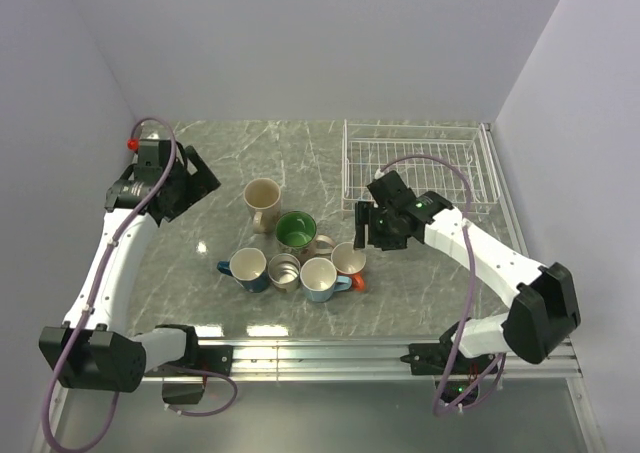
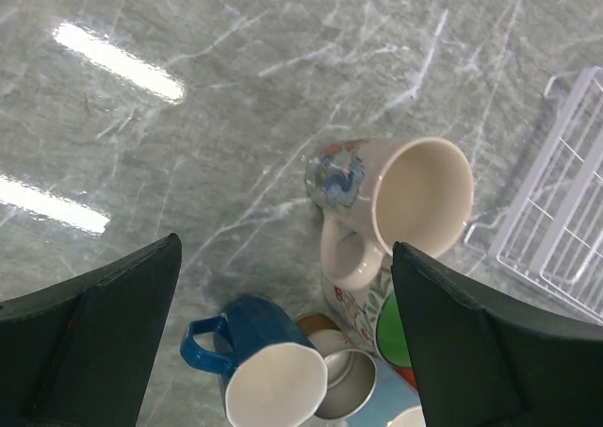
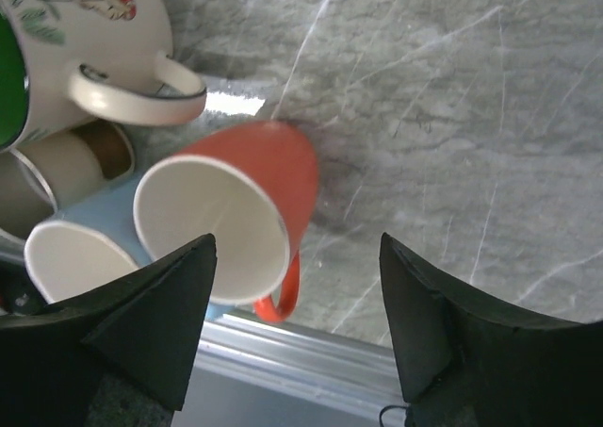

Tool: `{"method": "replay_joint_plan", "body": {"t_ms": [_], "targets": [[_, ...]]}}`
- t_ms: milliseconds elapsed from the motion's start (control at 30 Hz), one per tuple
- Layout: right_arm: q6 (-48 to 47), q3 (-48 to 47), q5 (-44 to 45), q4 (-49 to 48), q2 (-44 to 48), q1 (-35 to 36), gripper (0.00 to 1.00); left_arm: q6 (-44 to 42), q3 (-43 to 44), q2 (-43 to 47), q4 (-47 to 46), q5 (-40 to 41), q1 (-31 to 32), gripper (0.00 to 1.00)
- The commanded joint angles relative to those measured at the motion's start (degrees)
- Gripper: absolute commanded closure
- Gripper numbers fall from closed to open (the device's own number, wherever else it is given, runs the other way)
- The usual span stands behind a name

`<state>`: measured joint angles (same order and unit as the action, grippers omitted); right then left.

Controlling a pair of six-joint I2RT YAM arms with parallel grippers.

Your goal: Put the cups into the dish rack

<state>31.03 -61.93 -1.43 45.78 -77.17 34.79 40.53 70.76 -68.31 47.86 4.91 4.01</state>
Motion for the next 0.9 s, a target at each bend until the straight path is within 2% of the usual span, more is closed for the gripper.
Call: {"method": "replay_joint_plan", "body": {"t_ms": [0,233,467,700,867], "targets": [[-0.7,-0.74,2.66,-4.9,-1.4,0.63,0.25,-0.46,0.69,2.66,-0.04,-2.71,0.91,0.01],[-0.97,-1.7,3.27,-6.58,-5.71,1.6,0.35,-0.72,3.5,3.8,0.66,-4.2,3.98,0.01],[-1.93,-3.37,6.61,-3.77,-5.11,2.22,0.33,-3.88,4.39,2.57,0.4,-4.12,6.97,0.01],[-4.04,-7.06,12.06,2.9,-0.01,2.22,0.3,-5.73,4.38,-6.55,-0.83,-0.08,9.61,0.09],[-4.22,-8.64,14.52,7.56,5.35,2.3,0.29,-7.75,7.36,-14.81,-2.85,1.6,11.46,0.11]]}}
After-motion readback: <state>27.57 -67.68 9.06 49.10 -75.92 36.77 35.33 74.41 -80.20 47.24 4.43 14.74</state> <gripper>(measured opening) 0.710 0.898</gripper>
